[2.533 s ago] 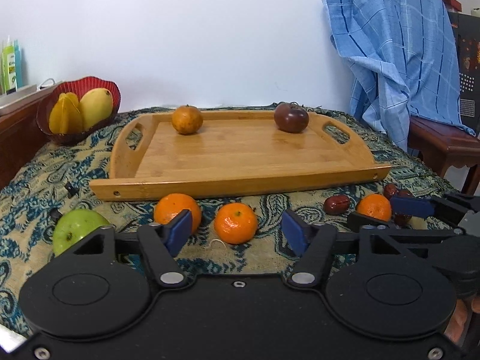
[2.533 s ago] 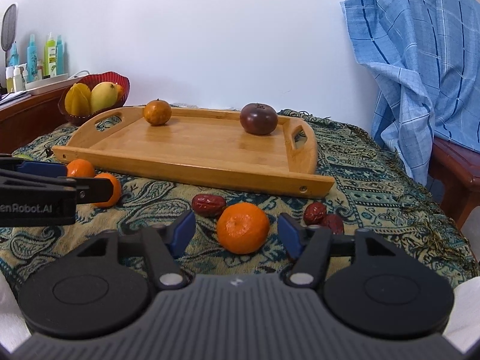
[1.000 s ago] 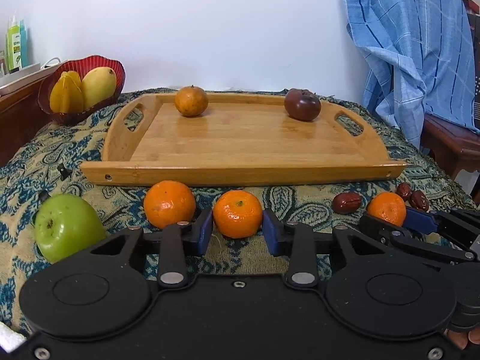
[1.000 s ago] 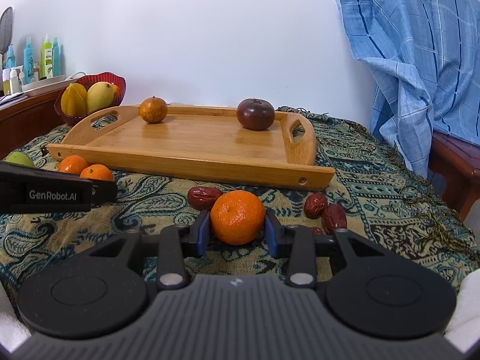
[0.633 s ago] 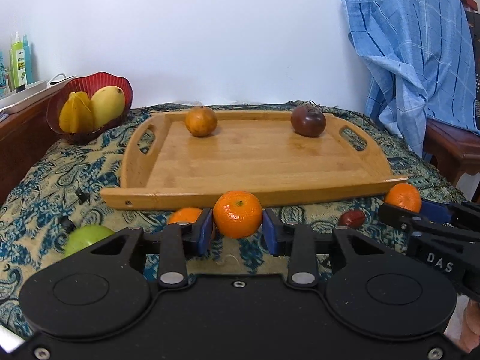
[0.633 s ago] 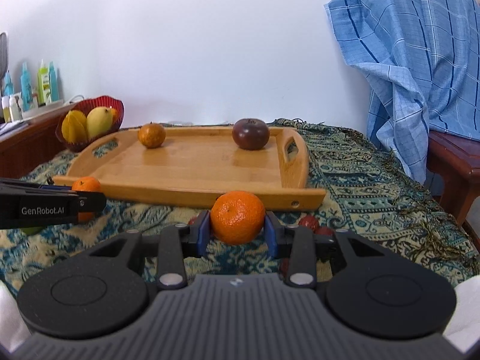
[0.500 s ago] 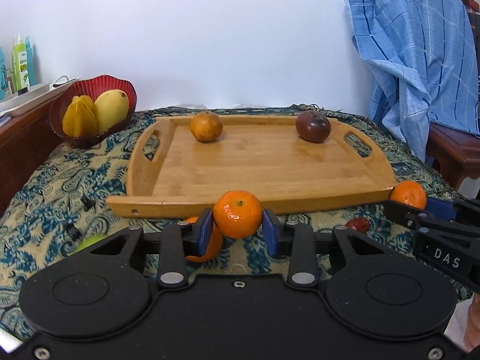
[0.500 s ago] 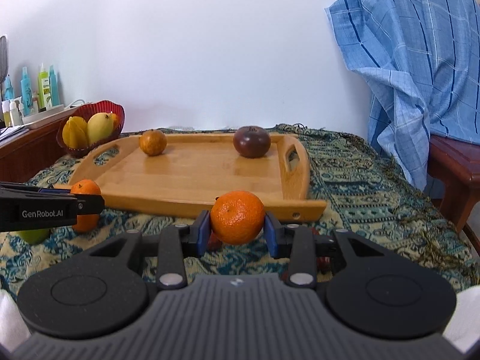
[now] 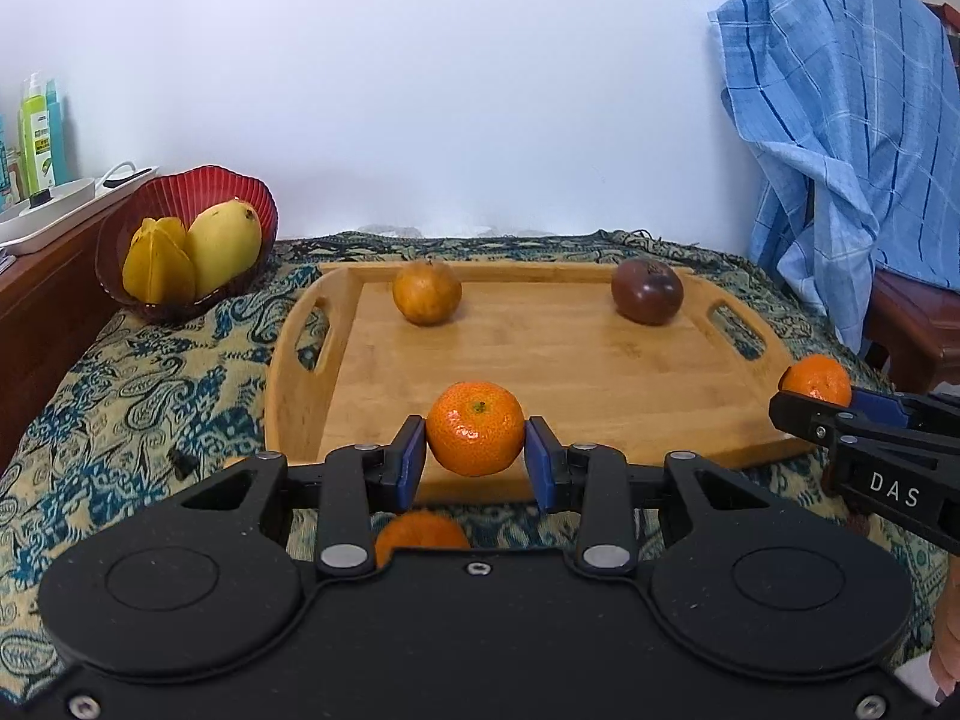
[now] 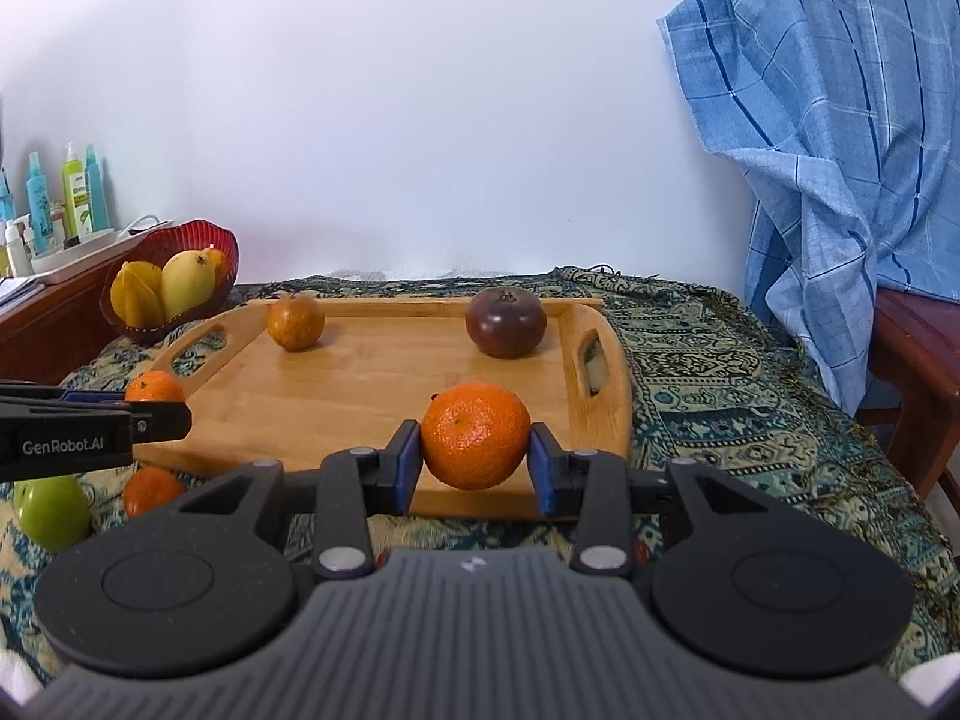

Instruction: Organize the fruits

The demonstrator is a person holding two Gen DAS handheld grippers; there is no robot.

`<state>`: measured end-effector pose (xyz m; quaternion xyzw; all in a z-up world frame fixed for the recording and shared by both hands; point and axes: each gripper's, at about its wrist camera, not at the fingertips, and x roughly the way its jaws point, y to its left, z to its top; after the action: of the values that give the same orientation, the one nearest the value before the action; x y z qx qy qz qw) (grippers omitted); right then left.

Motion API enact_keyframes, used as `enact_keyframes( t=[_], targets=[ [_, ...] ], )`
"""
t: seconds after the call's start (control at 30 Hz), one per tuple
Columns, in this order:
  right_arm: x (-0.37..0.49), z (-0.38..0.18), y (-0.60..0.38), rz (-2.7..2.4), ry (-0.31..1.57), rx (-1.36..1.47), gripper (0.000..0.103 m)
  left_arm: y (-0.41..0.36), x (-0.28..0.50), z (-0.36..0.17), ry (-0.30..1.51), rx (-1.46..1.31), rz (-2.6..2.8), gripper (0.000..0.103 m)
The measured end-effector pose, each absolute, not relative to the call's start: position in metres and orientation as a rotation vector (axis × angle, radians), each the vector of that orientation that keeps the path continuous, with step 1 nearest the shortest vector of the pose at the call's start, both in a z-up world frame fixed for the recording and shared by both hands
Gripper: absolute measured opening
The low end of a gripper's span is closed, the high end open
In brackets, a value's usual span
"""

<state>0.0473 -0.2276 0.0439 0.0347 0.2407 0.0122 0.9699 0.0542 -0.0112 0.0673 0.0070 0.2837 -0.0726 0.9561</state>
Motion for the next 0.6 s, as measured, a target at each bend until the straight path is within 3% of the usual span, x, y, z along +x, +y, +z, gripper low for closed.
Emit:
enact_keyframes(
  t=[0.6],
  targets=[
    [0.124, 0.049, -0.257, -0.003, 0.562, 0.135, 0.042, 0.006, 0.129, 0.077, 0.612, -0.054, -0.132, 0.034]
  ],
)
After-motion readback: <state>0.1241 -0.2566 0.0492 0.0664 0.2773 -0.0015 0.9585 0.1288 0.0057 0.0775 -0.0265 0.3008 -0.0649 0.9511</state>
